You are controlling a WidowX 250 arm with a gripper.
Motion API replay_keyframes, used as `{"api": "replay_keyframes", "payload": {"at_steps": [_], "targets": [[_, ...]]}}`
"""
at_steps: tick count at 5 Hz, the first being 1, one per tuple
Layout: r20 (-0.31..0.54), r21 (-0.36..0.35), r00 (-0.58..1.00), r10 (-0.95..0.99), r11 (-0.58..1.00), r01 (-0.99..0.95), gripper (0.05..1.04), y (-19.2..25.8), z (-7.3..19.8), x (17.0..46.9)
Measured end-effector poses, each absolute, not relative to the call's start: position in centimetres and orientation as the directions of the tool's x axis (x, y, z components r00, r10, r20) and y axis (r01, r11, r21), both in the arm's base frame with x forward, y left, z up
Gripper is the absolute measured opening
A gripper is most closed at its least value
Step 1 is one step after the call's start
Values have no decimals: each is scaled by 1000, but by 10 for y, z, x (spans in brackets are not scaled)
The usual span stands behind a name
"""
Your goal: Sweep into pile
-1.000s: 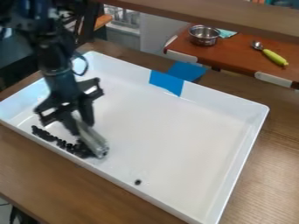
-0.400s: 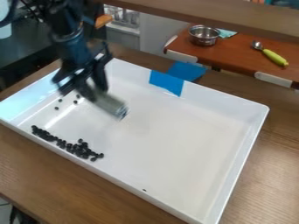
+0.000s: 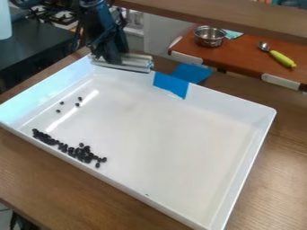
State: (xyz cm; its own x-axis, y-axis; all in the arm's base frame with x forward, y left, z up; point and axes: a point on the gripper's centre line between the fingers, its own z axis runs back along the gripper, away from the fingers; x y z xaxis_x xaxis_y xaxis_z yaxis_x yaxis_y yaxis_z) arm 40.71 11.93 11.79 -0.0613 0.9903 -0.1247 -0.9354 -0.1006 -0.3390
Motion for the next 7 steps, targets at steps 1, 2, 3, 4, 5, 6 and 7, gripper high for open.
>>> {"api": "replay_keyframes", "payload": {"at_steps": [1, 2, 3, 4, 5, 6, 7], "targets": [[-95, -342, -130, 987, -155, -927, 340, 142, 110, 419], [-62, -351, -165, 984, -177, -920, 340, 161, 107, 416], [-25, -345, -176, 984, -174, -922, 340, 175, 97, 407], [28, -334, -161, 986, -143, -932, 340, 183, 85, 400], [50, -314, -132, 990, -109, -943, 338, 182, 71, 392], [60, -321, -115, 992, -90, -943, 338, 180, 68, 387], [33, -324, -81, 996, -66, -944, 338, 170, 72, 378]]}}
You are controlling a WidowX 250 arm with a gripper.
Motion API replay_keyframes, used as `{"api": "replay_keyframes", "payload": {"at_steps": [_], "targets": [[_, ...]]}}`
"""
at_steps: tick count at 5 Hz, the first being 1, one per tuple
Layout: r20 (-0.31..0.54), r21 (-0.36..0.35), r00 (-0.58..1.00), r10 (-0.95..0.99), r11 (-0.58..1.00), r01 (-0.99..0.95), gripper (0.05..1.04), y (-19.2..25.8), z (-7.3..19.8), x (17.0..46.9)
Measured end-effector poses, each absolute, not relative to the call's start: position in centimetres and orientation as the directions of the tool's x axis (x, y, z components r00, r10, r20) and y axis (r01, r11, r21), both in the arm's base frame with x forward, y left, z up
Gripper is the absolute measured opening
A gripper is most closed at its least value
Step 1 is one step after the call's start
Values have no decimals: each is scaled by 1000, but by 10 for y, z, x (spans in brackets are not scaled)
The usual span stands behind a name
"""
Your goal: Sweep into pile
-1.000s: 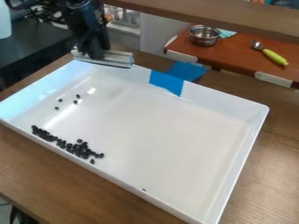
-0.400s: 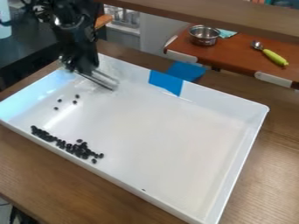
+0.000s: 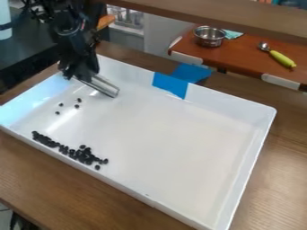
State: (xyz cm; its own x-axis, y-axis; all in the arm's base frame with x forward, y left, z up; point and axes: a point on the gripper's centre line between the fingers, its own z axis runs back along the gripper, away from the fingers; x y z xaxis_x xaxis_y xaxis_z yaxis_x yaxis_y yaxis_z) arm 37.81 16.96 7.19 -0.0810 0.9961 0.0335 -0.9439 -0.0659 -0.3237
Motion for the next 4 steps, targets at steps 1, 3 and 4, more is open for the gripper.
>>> {"api": "replay_keyframes", "payload": {"at_steps": [1, 3, 4], "targets": [[-70, -336, -70, 995, -89, -938, 338, 153, 87, 377], [-121, -357, -32, 992, -74, -931, 338, 147, 108, 393], [-156, -279, -12, 988, -55, -959, 338, 147, 80, 401]]}}
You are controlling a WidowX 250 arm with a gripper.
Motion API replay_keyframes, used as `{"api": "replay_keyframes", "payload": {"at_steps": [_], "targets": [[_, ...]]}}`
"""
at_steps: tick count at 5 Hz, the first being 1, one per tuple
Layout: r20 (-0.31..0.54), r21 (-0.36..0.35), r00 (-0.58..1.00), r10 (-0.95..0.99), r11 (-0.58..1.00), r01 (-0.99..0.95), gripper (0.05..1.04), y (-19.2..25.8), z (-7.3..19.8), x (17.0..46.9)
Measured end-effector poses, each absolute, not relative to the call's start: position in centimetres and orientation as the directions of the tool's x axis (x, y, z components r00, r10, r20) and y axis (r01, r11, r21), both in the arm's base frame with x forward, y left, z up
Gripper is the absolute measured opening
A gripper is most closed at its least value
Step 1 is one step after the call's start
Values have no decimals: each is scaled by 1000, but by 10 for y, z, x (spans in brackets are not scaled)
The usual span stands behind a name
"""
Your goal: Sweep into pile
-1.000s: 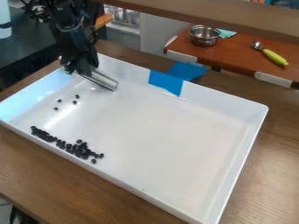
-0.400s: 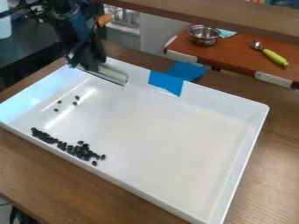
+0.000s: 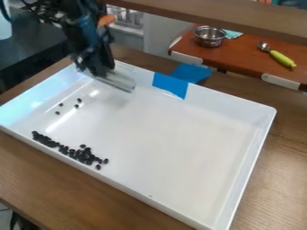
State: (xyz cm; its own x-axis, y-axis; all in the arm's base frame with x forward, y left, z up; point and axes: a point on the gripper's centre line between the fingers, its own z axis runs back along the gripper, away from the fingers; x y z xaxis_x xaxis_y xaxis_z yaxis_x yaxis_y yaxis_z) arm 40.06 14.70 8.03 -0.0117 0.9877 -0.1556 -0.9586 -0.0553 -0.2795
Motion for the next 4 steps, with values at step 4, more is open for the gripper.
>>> {"api": "replay_keyframes", "payload": {"at_steps": [4], "targets": [[-155, -236, -10, 988, -47, -971, 338, 159, 66, 393]]}}
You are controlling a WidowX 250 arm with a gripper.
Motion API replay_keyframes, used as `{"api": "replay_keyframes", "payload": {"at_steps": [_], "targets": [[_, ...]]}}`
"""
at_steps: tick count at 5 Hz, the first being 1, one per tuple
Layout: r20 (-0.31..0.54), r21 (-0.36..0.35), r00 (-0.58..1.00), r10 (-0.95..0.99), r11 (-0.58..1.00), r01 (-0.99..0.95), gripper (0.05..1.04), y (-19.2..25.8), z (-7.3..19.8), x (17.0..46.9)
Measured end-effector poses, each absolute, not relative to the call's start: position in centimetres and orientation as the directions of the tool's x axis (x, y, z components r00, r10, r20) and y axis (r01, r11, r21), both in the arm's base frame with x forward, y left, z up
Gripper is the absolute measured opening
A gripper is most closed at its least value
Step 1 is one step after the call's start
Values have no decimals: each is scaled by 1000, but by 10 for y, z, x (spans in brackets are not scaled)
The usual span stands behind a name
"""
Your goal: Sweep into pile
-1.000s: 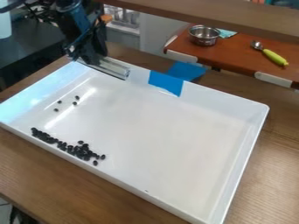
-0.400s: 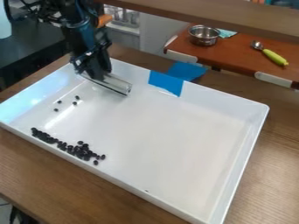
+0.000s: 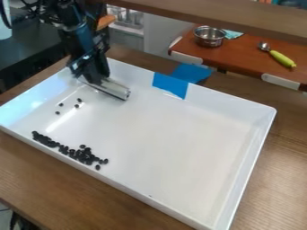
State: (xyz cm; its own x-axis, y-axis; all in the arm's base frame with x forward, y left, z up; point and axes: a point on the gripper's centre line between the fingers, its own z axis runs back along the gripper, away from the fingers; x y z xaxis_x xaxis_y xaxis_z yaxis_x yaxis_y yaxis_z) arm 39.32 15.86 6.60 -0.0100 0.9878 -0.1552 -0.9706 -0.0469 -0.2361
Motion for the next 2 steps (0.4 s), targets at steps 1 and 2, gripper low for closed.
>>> {"api": "replay_keyframes", "payload": {"at_steps": [1, 2], "targets": [[-166, -213, -35, 985, -71, -974, 338, 164, 53, 381], [-172, -195, -53, 984, -86, -977, 338, 162, 51, 374]]}}
